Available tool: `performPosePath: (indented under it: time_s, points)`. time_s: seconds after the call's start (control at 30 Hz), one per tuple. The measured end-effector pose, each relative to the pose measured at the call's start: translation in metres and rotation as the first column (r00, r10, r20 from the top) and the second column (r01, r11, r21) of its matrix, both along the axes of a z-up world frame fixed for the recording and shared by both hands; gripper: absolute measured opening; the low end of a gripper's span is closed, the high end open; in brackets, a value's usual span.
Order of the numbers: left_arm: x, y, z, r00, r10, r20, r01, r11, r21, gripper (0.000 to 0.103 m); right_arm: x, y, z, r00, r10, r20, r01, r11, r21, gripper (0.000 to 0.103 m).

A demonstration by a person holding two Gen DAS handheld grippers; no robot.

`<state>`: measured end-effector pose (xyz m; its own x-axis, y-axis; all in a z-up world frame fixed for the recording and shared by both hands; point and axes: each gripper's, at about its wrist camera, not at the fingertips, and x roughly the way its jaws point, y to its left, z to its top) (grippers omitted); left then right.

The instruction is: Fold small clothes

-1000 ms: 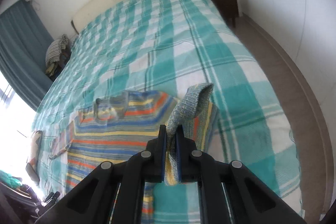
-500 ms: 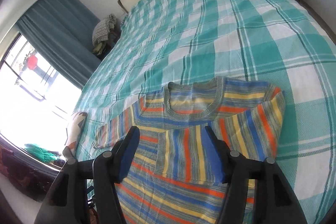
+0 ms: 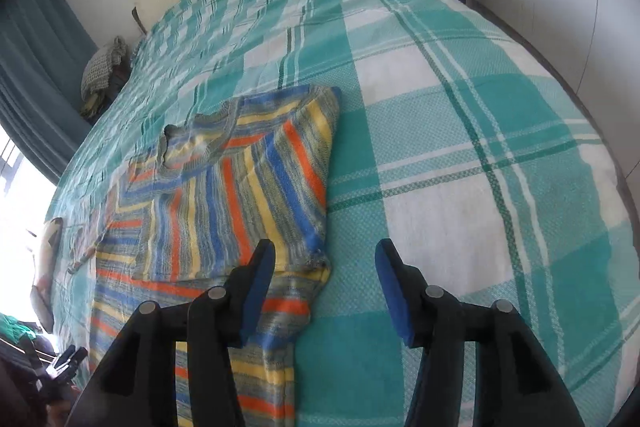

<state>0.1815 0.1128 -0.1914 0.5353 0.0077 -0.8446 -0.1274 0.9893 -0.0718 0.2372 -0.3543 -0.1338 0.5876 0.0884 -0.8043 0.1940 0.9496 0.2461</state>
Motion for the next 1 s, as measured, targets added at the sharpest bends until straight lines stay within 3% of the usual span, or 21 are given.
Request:
performPosePath:
  time_s: [0.17,0.3,0.5,0.63,0.77,0.87,0.9,1.0]
  points:
    - [-0.002,-0.005,-0.001,1.000,-0.009,-0.002,0.009,1.000,0.014,0.102,-0.039,-0.007,-0.005,0.999,0.029,-0.042,-0.033,0.995,-0.099,0.054]
    - [-0.002,-0.006,-0.001,1.000,-0.009,-0.001,0.009,1.000,0.020,0.102,-0.035,0.003,0.007,0.996,0.068,-0.057,-0.075,0.989,-0.125,0.054]
    - [-0.002,-0.006,-0.001,1.000,-0.010,-0.002,0.010,1.000,0.018,0.102,0.030,0.086,0.048,0.953,0.286,-0.103,-0.302,0.930,-0.210,0.054]
    - [-0.001,-0.008,-0.002,1.000,-0.014,-0.005,0.014,1.000,0.023,0.102,0.083,0.147,0.054,0.910,0.385,-0.152,-0.406,0.903,-0.144,0.054]
    - [0.000,-0.006,-0.002,1.000,-0.018,-0.007,0.018,1.000,0.016,0.102,0.131,0.201,0.033,0.885,0.423,-0.191,-0.447,0.888,-0.104,0.054]
    - [0.000,-0.004,-0.002,1.000,-0.020,-0.009,0.020,1.000,0.006,0.102,0.160,0.232,0.007,0.849,0.454,-0.272,-0.506,0.847,-0.165,0.053]
    - [0.000,-0.004,-0.002,1.000,-0.020,-0.010,0.020,1.000,0.003,0.102,0.167,0.235,0.000,0.852,0.436,-0.291,-0.497,0.847,-0.186,0.053]
    - [0.003,-0.003,-0.002,1.000,-0.021,-0.016,0.021,1.000,0.001,0.102,0.183,0.229,-0.015,0.871,0.385,-0.307,-0.433,0.895,-0.107,0.053]
